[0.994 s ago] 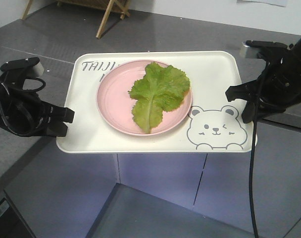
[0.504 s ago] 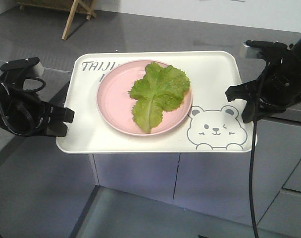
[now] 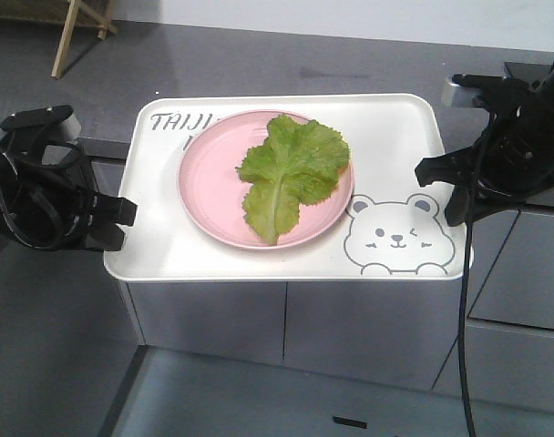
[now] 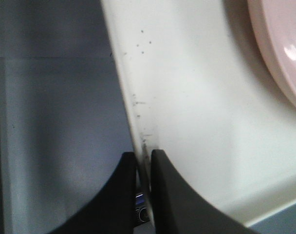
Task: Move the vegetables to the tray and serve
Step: 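Drive the base toward the other counter holding the tray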
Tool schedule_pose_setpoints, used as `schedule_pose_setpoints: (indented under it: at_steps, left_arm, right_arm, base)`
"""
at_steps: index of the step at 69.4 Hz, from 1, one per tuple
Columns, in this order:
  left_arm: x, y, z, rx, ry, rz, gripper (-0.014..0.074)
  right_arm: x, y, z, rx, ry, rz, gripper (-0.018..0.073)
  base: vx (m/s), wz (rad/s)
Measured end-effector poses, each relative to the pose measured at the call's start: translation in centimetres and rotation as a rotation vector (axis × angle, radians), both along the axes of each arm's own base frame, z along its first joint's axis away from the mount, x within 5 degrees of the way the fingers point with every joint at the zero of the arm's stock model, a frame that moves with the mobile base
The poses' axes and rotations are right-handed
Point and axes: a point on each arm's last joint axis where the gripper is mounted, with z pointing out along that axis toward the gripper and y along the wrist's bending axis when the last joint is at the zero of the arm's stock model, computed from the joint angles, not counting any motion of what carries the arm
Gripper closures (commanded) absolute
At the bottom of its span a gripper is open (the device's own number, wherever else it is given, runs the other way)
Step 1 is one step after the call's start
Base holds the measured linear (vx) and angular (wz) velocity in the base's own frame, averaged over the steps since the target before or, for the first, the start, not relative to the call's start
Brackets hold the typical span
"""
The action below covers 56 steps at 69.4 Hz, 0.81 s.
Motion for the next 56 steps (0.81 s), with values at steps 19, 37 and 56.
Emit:
schedule_pose_setpoints:
  at_steps: [19,37,56]
  left_arm:
    - [0.00,0.00,0.00,0.000,0.000,0.000,0.0602]
    - [0.00,0.00,0.00,0.000,0.000,0.000,0.0602]
    - [0.00,0.00,0.00,0.000,0.000,0.000,0.0602]
  right_arm:
    - [0.00,0.00,0.00,0.000,0.000,0.000,0.0565]
    - [0.00,0.00,0.00,0.000,0.000,0.000,0.0565]
    - [0.00,0.00,0.00,0.000,0.000,0.000,0.0565]
  base:
    - [-0.04,-0.17]
    - [-0.05,-0.19]
    - [-0.05,-0.20]
